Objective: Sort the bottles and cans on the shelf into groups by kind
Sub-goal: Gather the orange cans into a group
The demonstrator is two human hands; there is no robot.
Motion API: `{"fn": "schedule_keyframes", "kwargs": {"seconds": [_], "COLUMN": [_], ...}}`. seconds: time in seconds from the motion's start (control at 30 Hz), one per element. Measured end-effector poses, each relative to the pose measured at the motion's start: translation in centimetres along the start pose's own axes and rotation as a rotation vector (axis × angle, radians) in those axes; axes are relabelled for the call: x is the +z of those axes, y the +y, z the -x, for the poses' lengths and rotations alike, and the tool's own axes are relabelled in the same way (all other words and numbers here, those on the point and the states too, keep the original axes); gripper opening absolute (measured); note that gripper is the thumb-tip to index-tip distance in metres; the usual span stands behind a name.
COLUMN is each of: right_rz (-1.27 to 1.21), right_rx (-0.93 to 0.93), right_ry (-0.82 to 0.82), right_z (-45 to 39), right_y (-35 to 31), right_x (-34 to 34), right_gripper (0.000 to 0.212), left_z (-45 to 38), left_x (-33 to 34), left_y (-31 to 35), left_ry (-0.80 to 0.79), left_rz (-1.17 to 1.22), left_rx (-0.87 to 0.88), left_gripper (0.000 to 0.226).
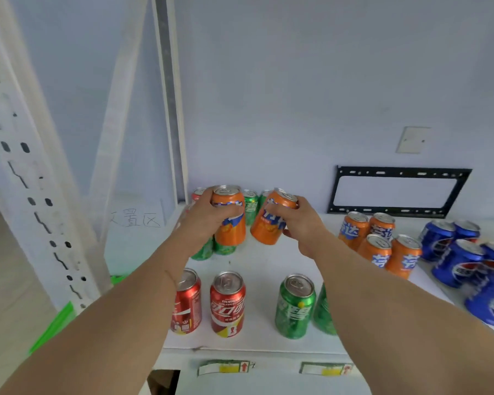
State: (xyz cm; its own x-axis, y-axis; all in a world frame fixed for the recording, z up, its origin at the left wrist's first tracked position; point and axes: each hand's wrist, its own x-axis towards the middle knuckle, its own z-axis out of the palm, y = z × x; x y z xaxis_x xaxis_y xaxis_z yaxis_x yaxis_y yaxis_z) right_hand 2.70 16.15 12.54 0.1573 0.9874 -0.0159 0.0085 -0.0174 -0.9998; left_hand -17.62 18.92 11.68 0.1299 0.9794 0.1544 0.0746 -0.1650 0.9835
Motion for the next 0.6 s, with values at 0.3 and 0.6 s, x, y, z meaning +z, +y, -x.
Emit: {"fn": "schedule_keyframes", "kwargs": {"seconds": [0.3, 0.6], "right_rz": [-0.274, -0.244], "right_rx": [-0.009, 0.058], "right_ry": [0.185, 0.143], "right_z": [3.3, 6.1], "right_y": [-0.3, 2.7], "right_x": [-10.3, -23.8], "right_gripper": [0.047, 0.065], "left_z": [1.7, 7.9], "left_x": [10.3, 25.4], "left_y": [4.0, 4.0], "left_ry": [-0.093, -0.035], "left_rz": [0.119, 0.304], "left_rx": [0.082, 0.043], "left_gripper": [0.048, 0.060]}}
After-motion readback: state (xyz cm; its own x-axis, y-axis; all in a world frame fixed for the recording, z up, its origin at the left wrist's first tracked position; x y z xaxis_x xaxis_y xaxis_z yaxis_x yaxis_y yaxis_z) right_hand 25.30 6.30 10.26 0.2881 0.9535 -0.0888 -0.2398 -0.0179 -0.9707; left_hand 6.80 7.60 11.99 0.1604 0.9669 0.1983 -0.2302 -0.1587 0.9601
